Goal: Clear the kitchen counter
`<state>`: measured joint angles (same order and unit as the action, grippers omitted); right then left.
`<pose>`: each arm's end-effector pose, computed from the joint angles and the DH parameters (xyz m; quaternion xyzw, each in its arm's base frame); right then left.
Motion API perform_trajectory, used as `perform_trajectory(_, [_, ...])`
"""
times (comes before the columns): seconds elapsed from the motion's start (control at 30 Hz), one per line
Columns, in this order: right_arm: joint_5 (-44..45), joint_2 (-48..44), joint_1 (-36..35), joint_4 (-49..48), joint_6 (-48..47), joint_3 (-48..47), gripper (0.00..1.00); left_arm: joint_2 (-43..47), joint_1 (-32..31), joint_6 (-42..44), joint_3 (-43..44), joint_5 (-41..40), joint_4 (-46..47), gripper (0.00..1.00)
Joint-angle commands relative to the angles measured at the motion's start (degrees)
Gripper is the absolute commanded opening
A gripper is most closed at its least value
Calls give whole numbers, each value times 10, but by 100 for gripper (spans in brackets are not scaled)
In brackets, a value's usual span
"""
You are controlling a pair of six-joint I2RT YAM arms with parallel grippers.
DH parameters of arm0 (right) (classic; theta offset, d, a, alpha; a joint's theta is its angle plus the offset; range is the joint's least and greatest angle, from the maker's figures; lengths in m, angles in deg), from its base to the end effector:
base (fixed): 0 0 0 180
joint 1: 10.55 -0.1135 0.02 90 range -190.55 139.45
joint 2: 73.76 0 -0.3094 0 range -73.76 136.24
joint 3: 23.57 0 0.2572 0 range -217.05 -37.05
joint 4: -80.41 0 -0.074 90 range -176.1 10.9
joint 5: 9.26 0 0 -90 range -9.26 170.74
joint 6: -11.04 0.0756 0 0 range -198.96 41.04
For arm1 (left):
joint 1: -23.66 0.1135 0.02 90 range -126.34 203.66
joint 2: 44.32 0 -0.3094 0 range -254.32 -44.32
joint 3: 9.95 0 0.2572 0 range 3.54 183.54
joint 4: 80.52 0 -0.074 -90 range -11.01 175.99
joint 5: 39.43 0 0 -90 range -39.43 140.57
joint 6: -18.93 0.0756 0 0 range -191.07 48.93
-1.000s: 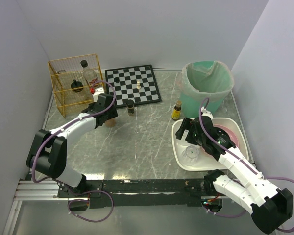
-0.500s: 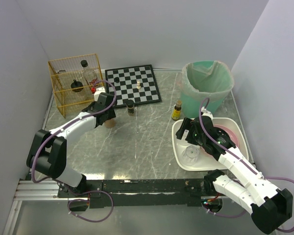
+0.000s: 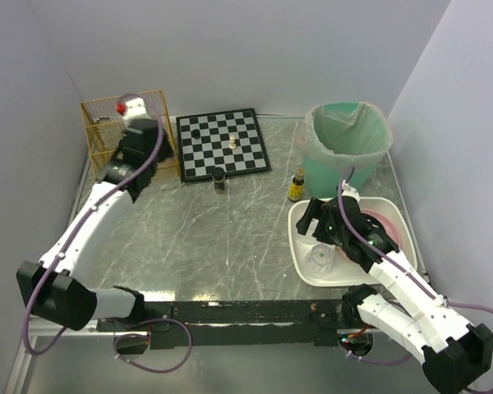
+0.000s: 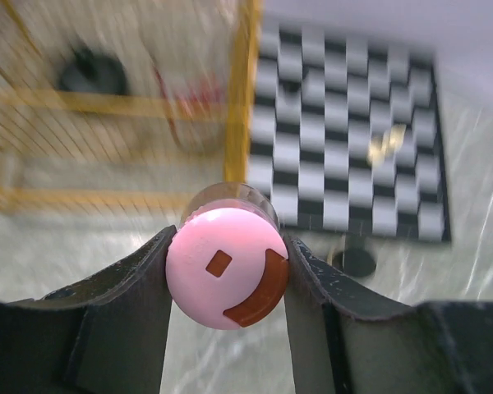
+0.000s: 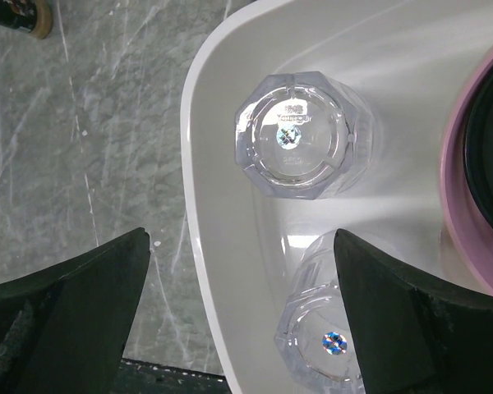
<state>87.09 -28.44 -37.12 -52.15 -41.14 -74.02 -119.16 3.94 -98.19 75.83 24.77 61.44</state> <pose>0.1548 0.0681 0.2561 0.1118 0.9066 0.1722 0.3686 0.3105 -0.0764 0.3962 -0.1699 0.8223 -0.0274 0.5424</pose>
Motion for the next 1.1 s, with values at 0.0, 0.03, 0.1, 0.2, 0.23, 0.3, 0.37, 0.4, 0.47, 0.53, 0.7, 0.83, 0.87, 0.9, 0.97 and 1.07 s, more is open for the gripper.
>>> perform_trajectory(0.0, [1, -19, 4, 11, -6, 4, 100, 7, 57, 45, 37, 8, 17, 1])
perform_trajectory(0.03, [-1, -18, 4, 15, -8, 1, 99, 1, 64, 46, 43, 9, 22, 1])
perform_trajectory(0.1, [-2, -23, 4, 23, -12, -3, 99, -9, 72, 58, 45, 2, 53, 1])
perform_trajectory(0.2, [0, -37, 4, 30, -17, -4, 99, -32, 85, 73, 46, -8, 86, 1])
perform_trajectory(0.23, [2, -40, 4, 33, -17, -3, 99, -37, 88, 79, 40, -4, 113, 1])
perform_trajectory(0.3, [5, -46, 4, 37, -16, -2, 99, -42, 93, 86, 25, 10, 146, 1])
perform_trajectory(0.37, [5, -49, 4, 40, -13, -1, 100, -48, 95, 87, 17, 24, 164, 1])
perform_trajectory(0.4, [4, -51, 4, 40, -10, 0, 100, -51, 95, 91, 13, 29, 173, 1])
perform_trajectory(0.47, [0, -52, 5, 38, -7, 1, 99, -58, 96, 99, 1, 36, 193, 1])
perform_trajectory(0.53, [-3, -52, 4, 36, -5, 5, 99, -67, 98, 107, -2, 43, 198, 1])
perform_trajectory(0.7, [-3, -47, 5, 36, -5, 2, 100, -82, 101, 112, -16, 67, 210, 0])
perform_trajectory(0.83, [-5, -42, 5, 36, -6, -3, 100, -97, 101, 112, -26, 75, 212, 0])
perform_trajectory(0.87, [-5, -41, 4, 35, -6, -2, 99, -98, 101, 111, -30, 74, 211, 1])
perform_trajectory(0.9, [-5, -40, 4, 35, -7, -4, 99, -100, 101, 111, -36, 72, 215, 1])
perform_trajectory(0.97, [-5, -37, 3, 34, -7, -5, 100, -101, 101, 111, -51, 69, 230, 1])
perform_trajectory(1.07, [-6, -35, 5, 33, -7, -5, 100, -113, 101, 110, -59, 68, 238, 1])
